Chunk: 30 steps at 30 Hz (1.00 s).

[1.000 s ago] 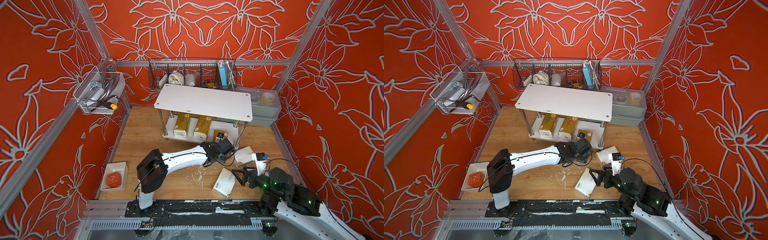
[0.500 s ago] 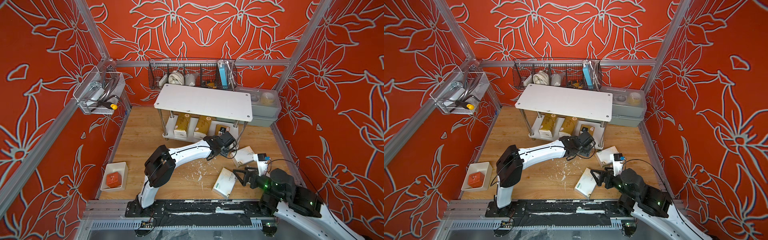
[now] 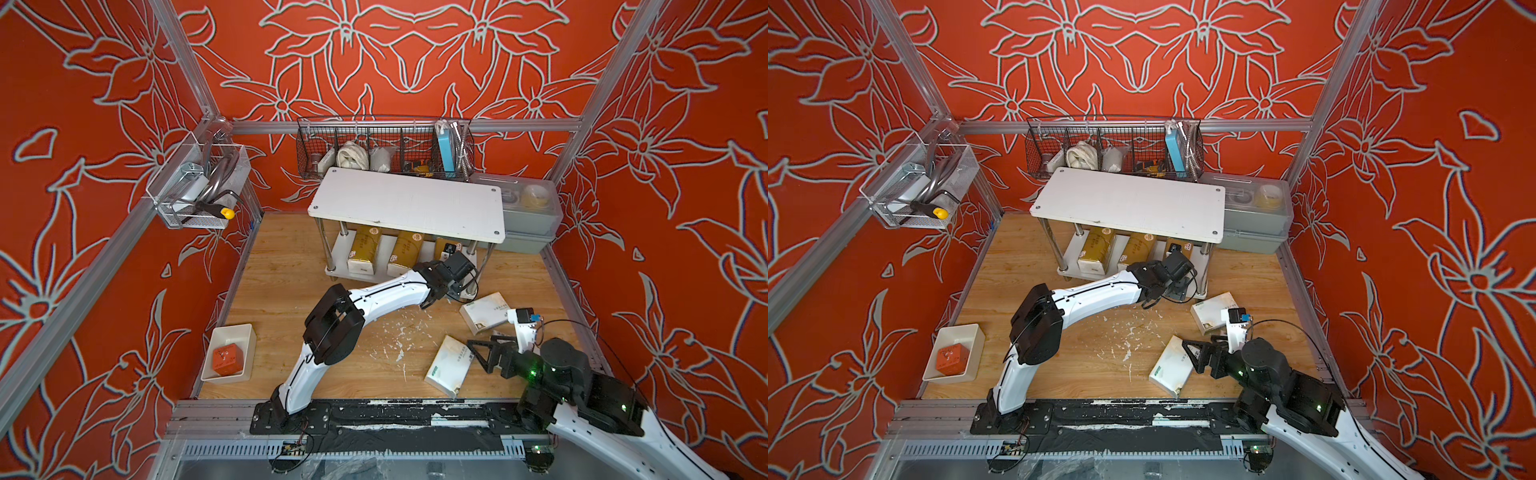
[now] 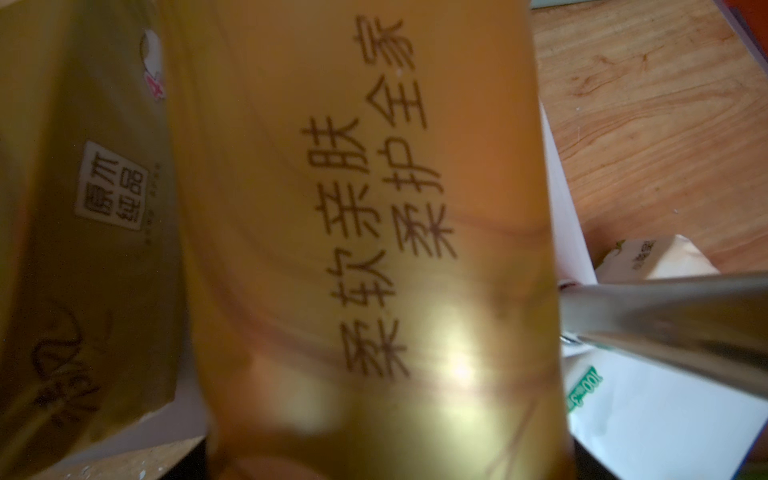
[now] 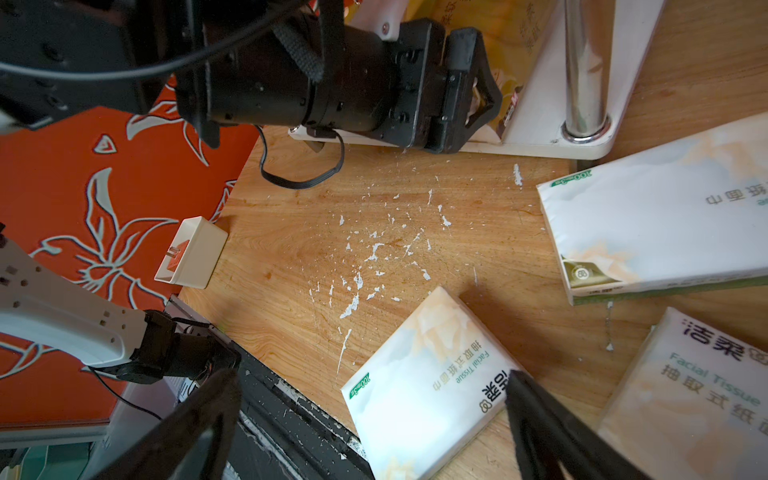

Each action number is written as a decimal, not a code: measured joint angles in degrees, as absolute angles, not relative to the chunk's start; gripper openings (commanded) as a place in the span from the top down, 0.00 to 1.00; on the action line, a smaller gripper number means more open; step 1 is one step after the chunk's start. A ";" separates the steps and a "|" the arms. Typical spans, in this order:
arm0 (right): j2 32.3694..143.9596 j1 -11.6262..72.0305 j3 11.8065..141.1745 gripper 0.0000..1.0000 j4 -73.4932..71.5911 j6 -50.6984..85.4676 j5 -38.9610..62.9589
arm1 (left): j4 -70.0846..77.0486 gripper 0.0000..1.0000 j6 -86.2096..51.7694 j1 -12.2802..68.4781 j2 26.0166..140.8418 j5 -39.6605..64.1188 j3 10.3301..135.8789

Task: Place the tissue boxes on the shelf by color
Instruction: Place a box of tissues on the shelf.

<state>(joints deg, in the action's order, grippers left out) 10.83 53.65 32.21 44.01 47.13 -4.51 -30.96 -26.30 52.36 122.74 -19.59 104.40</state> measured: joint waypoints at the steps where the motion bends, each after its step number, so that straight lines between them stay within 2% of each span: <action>1: 10.72 53.65 32.21 0.01 44.27 47.13 -4.54 | -31.03 0.23 -26.15 52.14 123.28 -19.68 104.99; 13: 9.93 53.65 32.21 0.01 45.17 47.20 -5.30 | -31.38 0.20 -25.74 49.87 126.06 -19.66 108.68; 21: 9.93 53.65 32.21 0.01 45.23 47.29 -5.56 | -31.35 0.01 -25.93 49.82 126.10 -19.31 108.75; 30: 9.96 53.65 32.21 0.01 45.25 47.31 -5.98 | -31.20 0.01 -26.02 50.52 125.93 -18.74 107.13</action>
